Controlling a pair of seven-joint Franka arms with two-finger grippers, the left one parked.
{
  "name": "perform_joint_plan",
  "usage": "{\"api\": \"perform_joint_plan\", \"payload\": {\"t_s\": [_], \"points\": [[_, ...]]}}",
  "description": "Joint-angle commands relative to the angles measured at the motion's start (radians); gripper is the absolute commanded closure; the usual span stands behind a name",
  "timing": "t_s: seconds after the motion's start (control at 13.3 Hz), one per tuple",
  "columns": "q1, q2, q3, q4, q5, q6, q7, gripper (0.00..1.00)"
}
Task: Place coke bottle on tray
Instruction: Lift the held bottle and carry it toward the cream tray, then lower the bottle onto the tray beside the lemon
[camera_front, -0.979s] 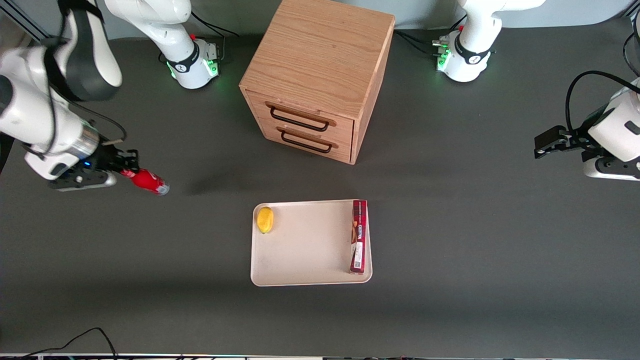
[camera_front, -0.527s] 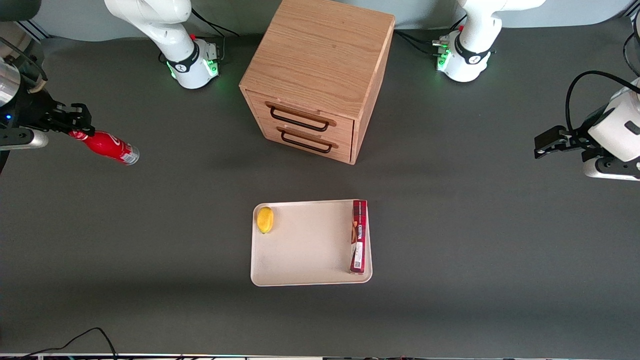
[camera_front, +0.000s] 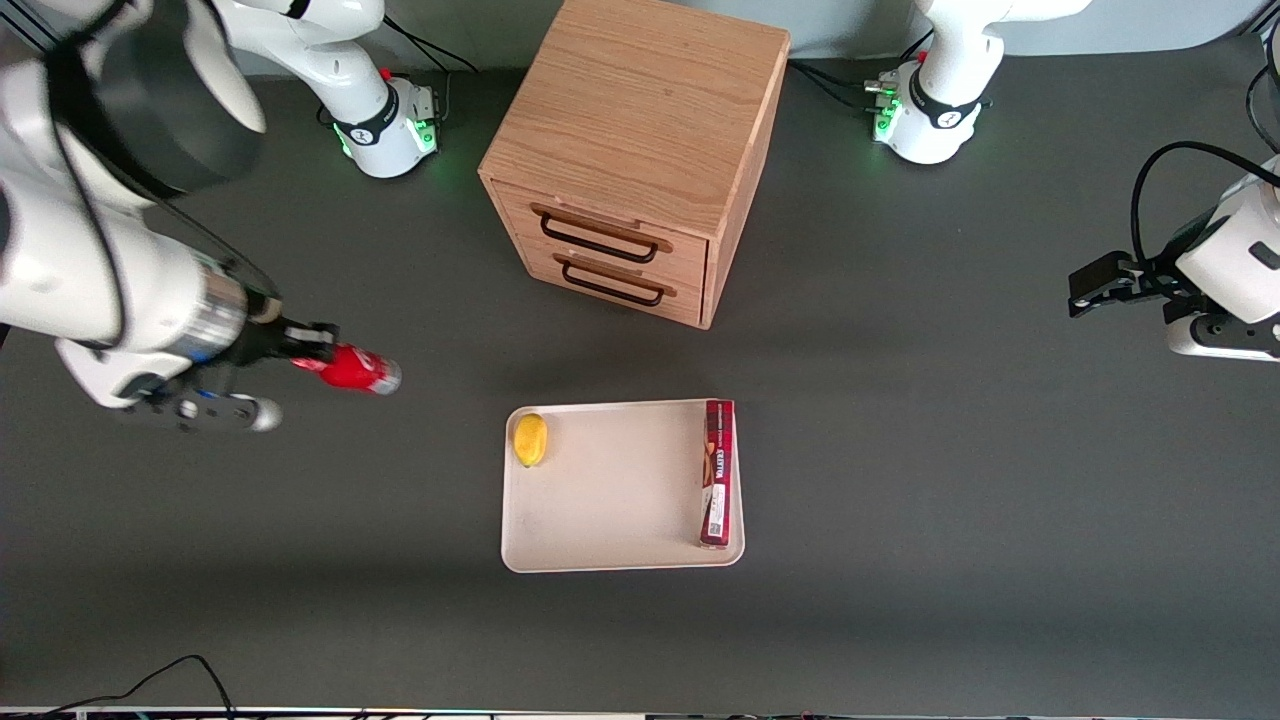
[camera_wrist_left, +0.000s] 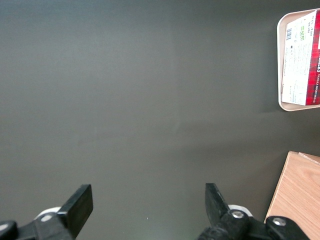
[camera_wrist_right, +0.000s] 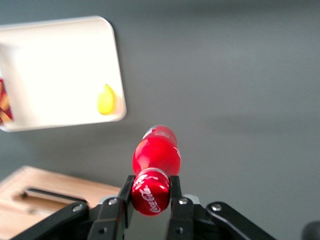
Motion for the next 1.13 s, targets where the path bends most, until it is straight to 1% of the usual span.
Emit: {"api": "perform_joint_plan", "payload": {"t_s": [0.0, 0.08, 0.15, 0.23, 0.45, 0.68, 1.05], "points": [[0.135, 0.121, -0.082, 0.108, -0.018, 0.092, 0.109, 1.0], [0.195, 0.155, -0.126, 0.108, -0.016, 0.158, 0.129, 1.0], [0.23, 0.192, -0.151, 0.108, -0.015, 0.233, 0.17, 1.0], [0.243, 0.227, -0.156, 0.108, -0.015, 0.311, 0.212, 1.0], [0.258, 0.304, -0.159, 0.108, -0.015, 0.491, 0.247, 1.0], [0.26, 0.359, -0.173, 0.106, -0.015, 0.577, 0.264, 1.0], [0.274, 0.42, -0.18, 0.103, -0.016, 0.625, 0.27, 1.0]]}}
